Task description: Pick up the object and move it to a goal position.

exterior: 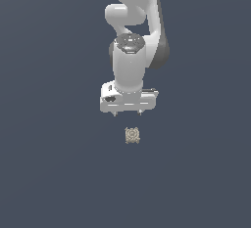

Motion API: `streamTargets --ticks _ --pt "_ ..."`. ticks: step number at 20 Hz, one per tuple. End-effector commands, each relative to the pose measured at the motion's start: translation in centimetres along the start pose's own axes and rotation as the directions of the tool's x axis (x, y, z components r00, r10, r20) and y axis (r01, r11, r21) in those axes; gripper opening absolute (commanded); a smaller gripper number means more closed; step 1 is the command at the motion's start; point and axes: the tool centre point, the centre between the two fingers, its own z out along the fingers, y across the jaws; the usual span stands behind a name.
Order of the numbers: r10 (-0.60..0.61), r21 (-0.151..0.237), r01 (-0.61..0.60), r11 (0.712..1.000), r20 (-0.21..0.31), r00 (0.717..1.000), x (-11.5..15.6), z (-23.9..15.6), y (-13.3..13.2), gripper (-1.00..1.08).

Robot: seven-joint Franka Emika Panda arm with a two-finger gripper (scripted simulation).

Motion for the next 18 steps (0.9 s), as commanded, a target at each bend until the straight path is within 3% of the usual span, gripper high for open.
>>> streamTargets --ticks 1,11,18 --pt "0.000 0.001 0.000 1.000 0.004 1.000 0.4 1.1 -0.3 1.00" --pt "0.005 0.008 -0.005 1.000 0.021 1.000 2.5 6.9 -1.7 1.00" --pt "0.007 0.011 -0.007 1.000 0.027 1.000 3.0 8.8 -2.2 1.00"
